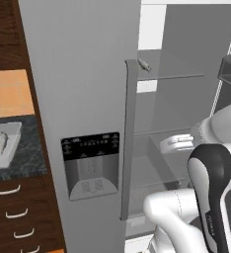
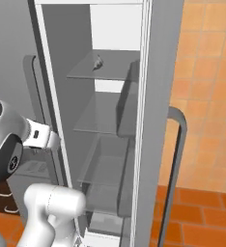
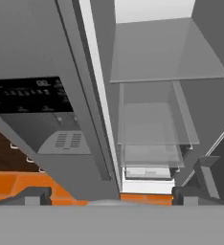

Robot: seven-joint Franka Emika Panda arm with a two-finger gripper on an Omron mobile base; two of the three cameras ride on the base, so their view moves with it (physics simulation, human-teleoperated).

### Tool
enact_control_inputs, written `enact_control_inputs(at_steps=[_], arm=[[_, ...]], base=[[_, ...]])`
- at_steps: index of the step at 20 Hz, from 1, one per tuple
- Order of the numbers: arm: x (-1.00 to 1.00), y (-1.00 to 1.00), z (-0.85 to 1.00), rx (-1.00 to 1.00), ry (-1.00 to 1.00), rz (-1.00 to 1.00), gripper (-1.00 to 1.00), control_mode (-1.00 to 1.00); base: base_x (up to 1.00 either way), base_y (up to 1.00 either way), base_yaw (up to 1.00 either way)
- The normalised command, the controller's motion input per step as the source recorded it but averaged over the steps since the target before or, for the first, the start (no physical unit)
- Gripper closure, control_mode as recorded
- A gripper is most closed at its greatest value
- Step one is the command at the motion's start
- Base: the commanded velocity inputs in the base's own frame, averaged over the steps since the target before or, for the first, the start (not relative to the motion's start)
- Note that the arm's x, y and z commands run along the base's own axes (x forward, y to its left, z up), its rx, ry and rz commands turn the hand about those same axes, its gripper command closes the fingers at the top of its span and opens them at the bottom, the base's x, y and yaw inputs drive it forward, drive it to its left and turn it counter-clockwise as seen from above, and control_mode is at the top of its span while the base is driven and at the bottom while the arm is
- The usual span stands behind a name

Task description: Place one bell pepper and one fish in each tupperware on the nearby counter, to pack two identical lunches.

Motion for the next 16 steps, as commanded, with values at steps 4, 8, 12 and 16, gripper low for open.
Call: enact_control_inputs(at_steps=[4, 8, 12, 16], arm=[[0.0, 0.0, 0.0, 0.0, 0.0, 0.0, -1.0, 1.0], [0.0, 0.0, 0.0, 0.0, 0.0, 0.0, -1.0, 1.0], [0.49, 0.0, 0.03, 0.0, 0.04, 0.01, -1.0, -1.0], [0.5, 0.0, 0.42, 0.0, -0.1, 0.0, -1.0, -1.0]], base=[[0.0, -0.48, 0.03], [0.14, -0.15, 0.04], [0.0, 0.0, 0.0], [0.0, 0.0, 0.0]])
